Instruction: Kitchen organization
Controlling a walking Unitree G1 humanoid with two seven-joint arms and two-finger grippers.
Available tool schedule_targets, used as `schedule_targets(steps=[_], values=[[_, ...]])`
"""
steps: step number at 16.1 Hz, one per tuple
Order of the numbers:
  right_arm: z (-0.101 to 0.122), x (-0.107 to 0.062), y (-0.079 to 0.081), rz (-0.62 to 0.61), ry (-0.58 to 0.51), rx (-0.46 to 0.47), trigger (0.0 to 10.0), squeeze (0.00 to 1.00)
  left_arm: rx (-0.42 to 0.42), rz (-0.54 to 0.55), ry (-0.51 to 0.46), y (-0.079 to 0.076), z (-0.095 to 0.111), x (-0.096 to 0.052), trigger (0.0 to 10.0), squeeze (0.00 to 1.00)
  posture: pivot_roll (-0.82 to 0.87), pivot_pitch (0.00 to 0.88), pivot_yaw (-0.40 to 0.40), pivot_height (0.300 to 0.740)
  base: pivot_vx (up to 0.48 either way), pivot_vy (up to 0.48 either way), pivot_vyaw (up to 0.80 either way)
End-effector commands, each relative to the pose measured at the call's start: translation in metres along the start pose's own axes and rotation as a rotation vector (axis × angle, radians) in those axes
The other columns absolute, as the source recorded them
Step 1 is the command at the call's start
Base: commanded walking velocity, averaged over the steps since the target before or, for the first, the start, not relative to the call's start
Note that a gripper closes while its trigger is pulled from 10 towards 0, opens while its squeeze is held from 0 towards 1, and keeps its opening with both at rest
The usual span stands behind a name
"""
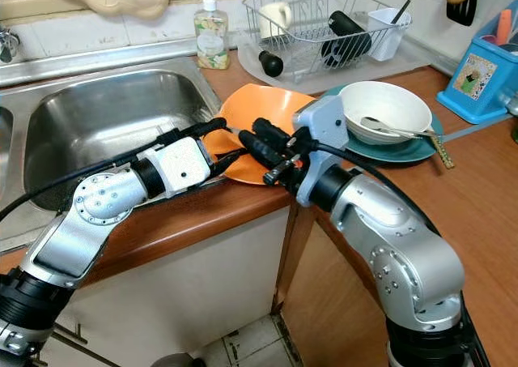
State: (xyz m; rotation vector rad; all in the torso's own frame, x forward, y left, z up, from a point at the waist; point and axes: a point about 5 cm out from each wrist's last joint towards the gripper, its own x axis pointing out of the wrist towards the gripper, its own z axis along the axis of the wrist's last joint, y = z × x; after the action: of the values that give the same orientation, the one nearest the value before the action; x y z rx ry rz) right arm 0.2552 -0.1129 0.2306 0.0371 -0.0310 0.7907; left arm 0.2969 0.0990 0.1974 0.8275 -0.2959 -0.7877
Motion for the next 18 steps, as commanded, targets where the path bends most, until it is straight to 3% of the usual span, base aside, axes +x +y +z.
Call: schedule_targets(steps=[1, 17, 18], values=[[-0.0001, 0.0003, 0.0056, 0.025, -0.001, 0.013, 0.0, 0.00, 0.049, -0.007, 0.013, -0.0003, -0.0011, 0.0012, 0.0, 0.00, -0.05, 0.000, 0.045, 0.740, 0.000, 0.000, 0.00], [-0.0064, 0.0010, 0.0113, 0.025, 0.011, 0.053, 0.0, 0.00, 0.179, 0.011, 0.057, 0.0007, -0.0088, 0.0009, 0.0, 0.00, -0.05, 0.000, 0.050, 0.740, 0.000, 0.000, 0.00], [-0.0063, 0.0016, 0.0096, 0.006, 0.014, 0.050, 4.4, 0.00, 0.190, 0.008, 0.061, 0.0014, -0.0097, 0.0004, 0.0, 0.00, -0.05, 0.000, 0.048, 0.740, 0.000, 0.000, 0.00]])
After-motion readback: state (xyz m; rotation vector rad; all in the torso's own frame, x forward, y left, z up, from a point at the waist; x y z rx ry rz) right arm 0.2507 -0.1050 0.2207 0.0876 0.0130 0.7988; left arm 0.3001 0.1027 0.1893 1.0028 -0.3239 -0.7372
